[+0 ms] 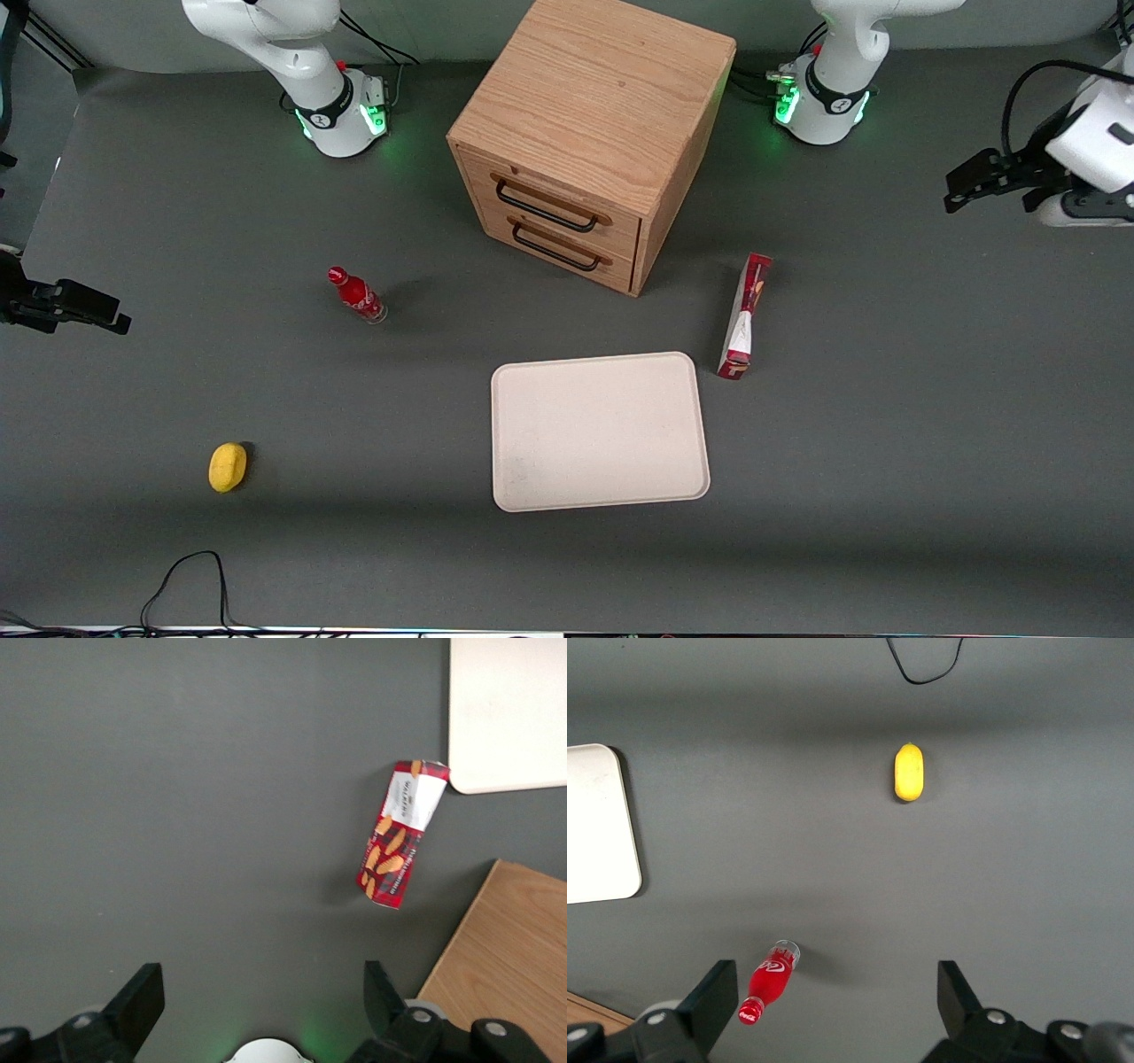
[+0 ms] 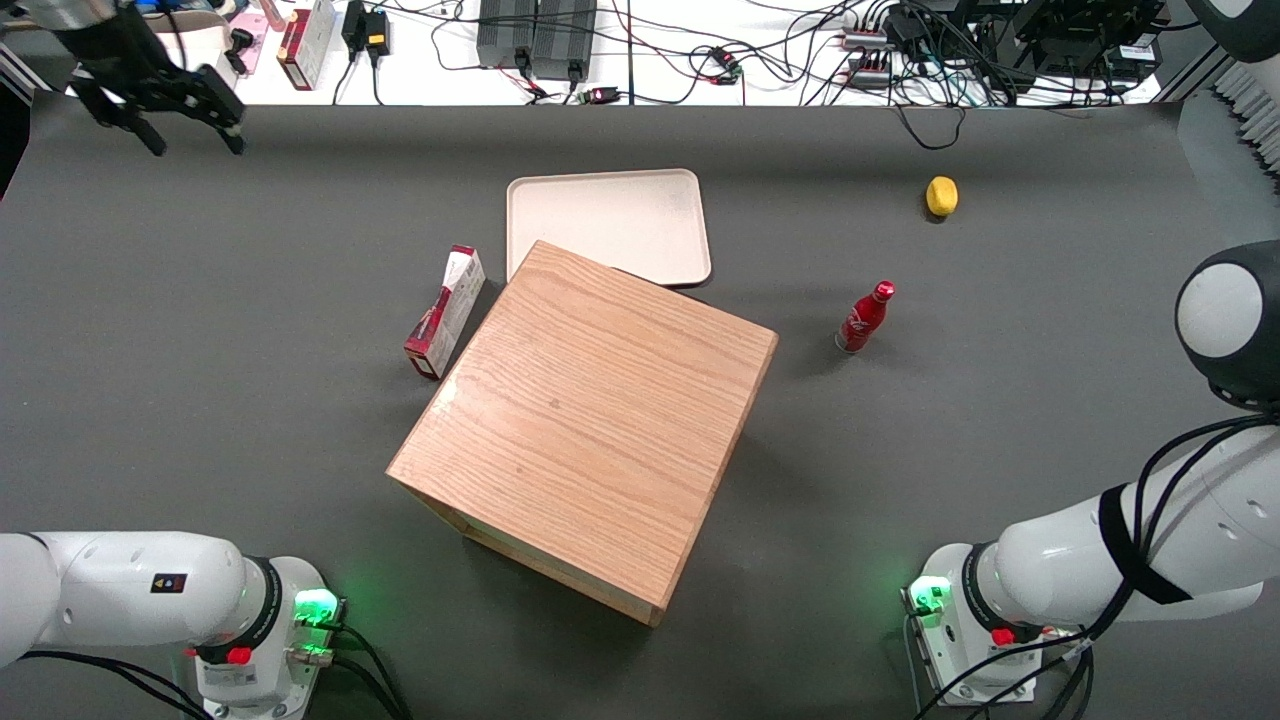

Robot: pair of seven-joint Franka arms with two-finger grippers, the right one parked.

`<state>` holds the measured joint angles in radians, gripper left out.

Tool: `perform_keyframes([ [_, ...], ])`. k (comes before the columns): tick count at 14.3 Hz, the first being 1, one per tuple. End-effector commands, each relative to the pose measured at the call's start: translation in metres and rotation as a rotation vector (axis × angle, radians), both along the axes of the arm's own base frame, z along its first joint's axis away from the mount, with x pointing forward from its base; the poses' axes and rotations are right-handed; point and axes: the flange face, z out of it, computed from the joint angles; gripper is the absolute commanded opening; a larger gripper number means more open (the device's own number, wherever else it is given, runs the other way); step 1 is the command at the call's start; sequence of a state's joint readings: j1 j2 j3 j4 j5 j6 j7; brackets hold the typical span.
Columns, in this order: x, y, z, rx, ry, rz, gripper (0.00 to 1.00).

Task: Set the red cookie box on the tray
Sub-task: 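Move the open left gripper toward the red-and-white cookie box, then lower the left gripper over the cookie box and close on its red end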

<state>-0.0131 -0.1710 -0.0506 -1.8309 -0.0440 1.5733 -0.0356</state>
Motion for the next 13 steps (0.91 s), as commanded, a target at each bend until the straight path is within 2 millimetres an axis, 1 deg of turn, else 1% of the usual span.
perform_keyframes([
  [1, 0.002, -0.055, -0.047, -0.022, 0.029, -0.084, 1.00],
  [2, -0.003, -0.074, -0.075, -0.015, 0.034, -0.118, 1.00],
  [4, -0.009, -0.100, -0.130, -0.008, 0.016, -0.162, 0.99],
  [5, -0.011, -0.113, -0.155, -0.008, 0.007, -0.184, 0.99],
  [6, -0.012, -0.123, -0.177, -0.009, 0.006, -0.182, 0.99],
  [7, -0.012, -0.130, -0.195, -0.003, 0.011, -0.167, 0.99],
  [8, -0.014, -0.144, -0.211, 0.000, 0.015, -0.172, 0.99],
  [9, -0.015, -0.151, -0.226, 0.015, 0.022, -0.180, 0.99],
  [11, -0.014, -0.162, -0.255, 0.039, 0.015, -0.194, 0.99],
  [13, -0.012, -0.175, -0.278, 0.031, 0.005, -0.213, 0.99],
])
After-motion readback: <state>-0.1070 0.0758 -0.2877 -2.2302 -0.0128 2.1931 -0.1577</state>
